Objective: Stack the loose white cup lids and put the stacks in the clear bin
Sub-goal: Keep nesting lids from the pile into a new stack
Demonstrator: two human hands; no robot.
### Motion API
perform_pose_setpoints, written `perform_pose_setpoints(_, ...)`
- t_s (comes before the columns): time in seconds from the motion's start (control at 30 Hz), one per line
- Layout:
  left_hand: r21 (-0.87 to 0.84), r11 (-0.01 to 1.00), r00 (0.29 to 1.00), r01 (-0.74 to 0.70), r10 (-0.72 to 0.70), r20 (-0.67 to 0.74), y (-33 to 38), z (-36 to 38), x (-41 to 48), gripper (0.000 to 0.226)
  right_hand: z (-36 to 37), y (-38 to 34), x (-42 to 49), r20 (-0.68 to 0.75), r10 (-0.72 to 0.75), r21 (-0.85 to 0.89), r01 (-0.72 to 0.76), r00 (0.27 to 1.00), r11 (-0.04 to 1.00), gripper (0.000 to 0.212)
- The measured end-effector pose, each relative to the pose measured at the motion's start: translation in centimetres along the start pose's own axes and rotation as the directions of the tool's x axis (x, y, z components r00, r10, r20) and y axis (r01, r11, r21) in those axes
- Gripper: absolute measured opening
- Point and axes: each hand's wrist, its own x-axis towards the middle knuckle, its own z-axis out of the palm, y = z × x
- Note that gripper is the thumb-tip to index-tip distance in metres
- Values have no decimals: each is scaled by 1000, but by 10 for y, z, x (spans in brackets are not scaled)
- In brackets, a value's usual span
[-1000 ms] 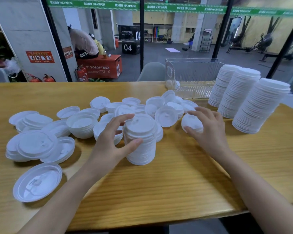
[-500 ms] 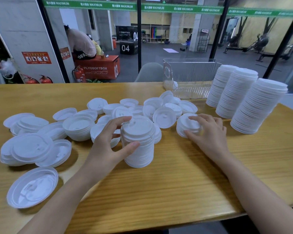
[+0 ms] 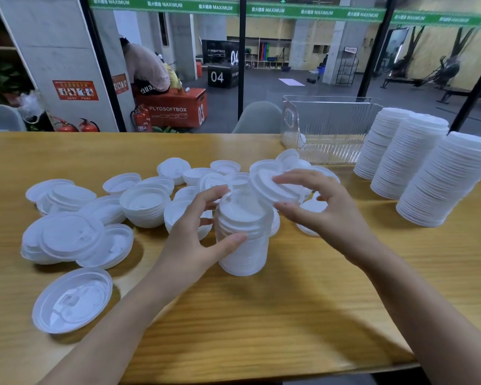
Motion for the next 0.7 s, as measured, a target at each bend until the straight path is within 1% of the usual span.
perform_pose_setpoints(0.13, 5, 1000, 1000, -9, 9, -4, 1, 0, 0, 75, 12, -12, 8, 131, -48, -28, 52, 990, 998, 34)
perform_pose_setpoints(0.23, 8, 1000, 1000, -13, 14, -11, 0, -1, 0, 77, 16, -13, 12, 200, -71, -67, 86, 977, 994, 35)
perform_pose_setpoints(0.37, 13, 1000, 999, -28, 28, -20, -1, -3, -1, 77, 21, -11, 13, 240, -111, -103, 139, 964, 985, 38)
perform_pose_setpoints(0.47, 9, 999, 999, -43, 43, -16, -2, -4, -2, 75, 24, -9, 12, 234, -141, -121, 173, 962, 977, 39)
perform_pose_setpoints(0.6, 20, 995, 994, -103, 103, -32, -2, -7, -5, 61, 24, -6, 9, 215, -164, -130, 195, 963, 972, 43)
perform_pose_setpoints(0.7, 135, 963, 970, -233, 241, -46, -4, -8, -6, 44, 25, -4, 8, 214, -176, -150, 210, 961, 966, 45)
